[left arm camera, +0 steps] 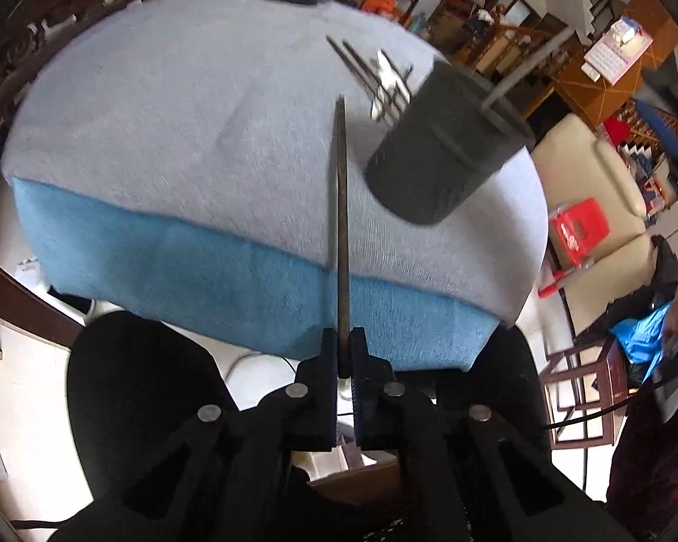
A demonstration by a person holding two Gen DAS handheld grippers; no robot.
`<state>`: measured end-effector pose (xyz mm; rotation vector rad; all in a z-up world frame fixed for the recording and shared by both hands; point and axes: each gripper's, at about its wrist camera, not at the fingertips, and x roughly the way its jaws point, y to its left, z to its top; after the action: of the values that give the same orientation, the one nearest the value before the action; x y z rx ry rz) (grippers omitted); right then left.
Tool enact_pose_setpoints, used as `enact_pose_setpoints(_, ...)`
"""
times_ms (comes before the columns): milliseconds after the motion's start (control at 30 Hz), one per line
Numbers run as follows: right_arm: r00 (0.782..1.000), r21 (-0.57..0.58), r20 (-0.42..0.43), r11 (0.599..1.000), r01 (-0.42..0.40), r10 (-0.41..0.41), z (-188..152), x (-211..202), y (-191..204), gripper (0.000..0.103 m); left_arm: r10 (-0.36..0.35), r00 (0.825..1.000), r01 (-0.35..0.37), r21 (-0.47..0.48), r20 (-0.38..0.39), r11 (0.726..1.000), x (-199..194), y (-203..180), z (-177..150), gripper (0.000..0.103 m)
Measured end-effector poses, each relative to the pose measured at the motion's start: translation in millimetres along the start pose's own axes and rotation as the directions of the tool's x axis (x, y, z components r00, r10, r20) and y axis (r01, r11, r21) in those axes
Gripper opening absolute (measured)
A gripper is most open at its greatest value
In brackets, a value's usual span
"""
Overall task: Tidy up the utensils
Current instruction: 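Close the left tool on another dark chopstick and lift it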
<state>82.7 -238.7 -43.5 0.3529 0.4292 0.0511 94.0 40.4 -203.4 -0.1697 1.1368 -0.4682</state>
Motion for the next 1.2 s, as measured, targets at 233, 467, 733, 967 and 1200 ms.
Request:
enact_pose_setpoints(233,1.000,0.030,-0.010,1.000,0.001,-0.001,-4,-1,-10,0.040,0.019,0.985,-0.027,0.049,0.170,0.998,-63,-6,24,0.005)
enact_pose_setpoints(467,1.000,0.042,-0.022,0.999,-0.003,0.004,-11,1,-13,0.040,0.044,0.955,-0.081,0.114,0.294,0.990,-102,-16,64,0.005)
enact_pose_setpoints(733,0.999,0.060,-0.035,0.998,0.005,-0.003,-15,4,-20,0.040,0.077,0.922,-0.158,0.186,0.379,0.970,-109,-40,128,0.005)
enact_pose_setpoints(967,0.999,0.084,-0.046,0.996,0.025,-0.022,-18,10,-33,0.040,0.097,0.913,-0.196,0.216,0.397,0.957,-103,-59,173,0.005)
enact_pose_setpoints(1200,0.997,0.104,-0.065,0.994,0.042,-0.036,-22,17,-43,0.040,0.099,0.898,-0.217,0.236,0.429,0.947,-105,-74,190,0.005)
